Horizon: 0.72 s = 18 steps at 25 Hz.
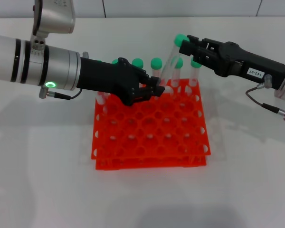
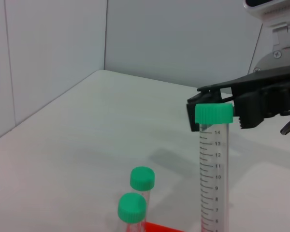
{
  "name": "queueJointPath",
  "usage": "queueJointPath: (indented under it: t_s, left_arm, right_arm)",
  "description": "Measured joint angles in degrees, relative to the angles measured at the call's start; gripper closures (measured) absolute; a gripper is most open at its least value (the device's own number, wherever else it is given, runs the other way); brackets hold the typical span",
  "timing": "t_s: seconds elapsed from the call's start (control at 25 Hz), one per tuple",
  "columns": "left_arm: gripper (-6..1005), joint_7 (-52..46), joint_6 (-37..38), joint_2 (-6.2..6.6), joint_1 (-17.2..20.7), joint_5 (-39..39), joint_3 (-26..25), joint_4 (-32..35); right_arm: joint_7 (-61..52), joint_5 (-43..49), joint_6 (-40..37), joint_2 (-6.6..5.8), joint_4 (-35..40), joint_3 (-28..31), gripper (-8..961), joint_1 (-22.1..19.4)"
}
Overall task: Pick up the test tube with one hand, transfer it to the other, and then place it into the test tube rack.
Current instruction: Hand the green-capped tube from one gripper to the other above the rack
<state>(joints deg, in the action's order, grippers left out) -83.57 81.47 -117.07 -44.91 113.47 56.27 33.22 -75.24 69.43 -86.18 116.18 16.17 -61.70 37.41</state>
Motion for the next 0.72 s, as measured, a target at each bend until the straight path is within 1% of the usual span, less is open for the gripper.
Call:
queueJointPath:
  t_s: [0.2, 0.32, 0.72]
  left_arm:
    - [801, 0.0, 0.01, 0.02, -0.02, 0.0, -0.02, 0.0]
    - [800, -0.01, 0.01, 0.08, -0.06, 0.0, -0.02, 0.01]
    - [800, -0.28, -0.13, -0.05, -1.06, 0.0, 0.05, 0.0]
  right_arm:
    - [0.09, 0.0, -0.3, 0.0, 0.0, 0.0, 610, 0.04]
    - [0.09, 0.0, -0.48, 0.0, 0.0, 0.0, 378, 0.11]
    - [0.03, -0.41, -0.58, 0.0, 0.0, 0.0, 272, 0.61]
